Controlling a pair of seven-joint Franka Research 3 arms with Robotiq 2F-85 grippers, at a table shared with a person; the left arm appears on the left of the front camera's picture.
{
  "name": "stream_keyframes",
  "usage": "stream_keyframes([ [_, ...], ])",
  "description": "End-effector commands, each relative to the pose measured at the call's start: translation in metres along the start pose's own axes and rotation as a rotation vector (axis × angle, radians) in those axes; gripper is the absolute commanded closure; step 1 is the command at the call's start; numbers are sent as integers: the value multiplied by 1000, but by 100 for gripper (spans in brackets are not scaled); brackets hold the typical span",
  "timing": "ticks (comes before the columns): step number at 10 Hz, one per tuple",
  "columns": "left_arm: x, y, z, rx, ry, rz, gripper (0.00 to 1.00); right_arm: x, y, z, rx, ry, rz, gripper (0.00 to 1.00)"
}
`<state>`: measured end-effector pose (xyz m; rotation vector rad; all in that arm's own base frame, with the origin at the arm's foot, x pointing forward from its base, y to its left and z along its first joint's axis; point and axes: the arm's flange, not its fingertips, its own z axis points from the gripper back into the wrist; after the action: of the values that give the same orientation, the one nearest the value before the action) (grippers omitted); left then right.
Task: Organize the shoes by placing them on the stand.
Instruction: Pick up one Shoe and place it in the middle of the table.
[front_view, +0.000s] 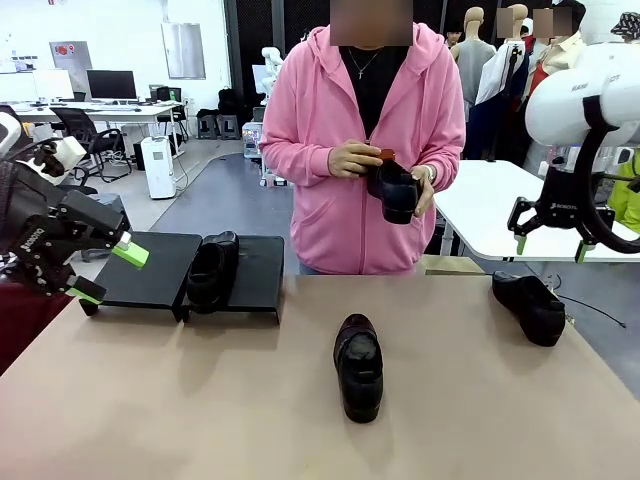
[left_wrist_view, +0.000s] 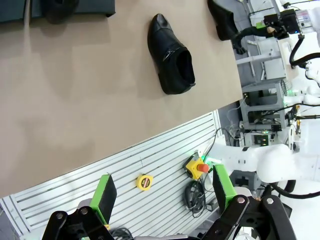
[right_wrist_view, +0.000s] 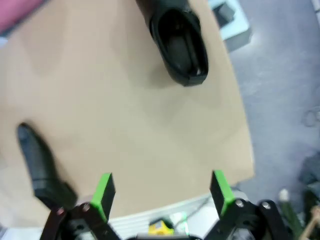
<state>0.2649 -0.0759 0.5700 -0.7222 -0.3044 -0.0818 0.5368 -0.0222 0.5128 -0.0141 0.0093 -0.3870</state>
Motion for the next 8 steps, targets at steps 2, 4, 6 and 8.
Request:
stream_keyframes([
  [2, 1, 3, 2, -9, 5, -21, 0, 66, 1, -26, -19, 115, 171, 0],
  [4, 1, 3, 2, -9, 5, -21, 0, 96, -3, -55, 12, 176, 195, 0],
  [6, 1, 3, 2, -9, 5, -21, 0, 118, 4, -91, 69, 225, 257, 0],
  [8, 1, 3, 2, -9, 5, -21, 0, 127, 17, -111, 38, 262, 241, 0],
])
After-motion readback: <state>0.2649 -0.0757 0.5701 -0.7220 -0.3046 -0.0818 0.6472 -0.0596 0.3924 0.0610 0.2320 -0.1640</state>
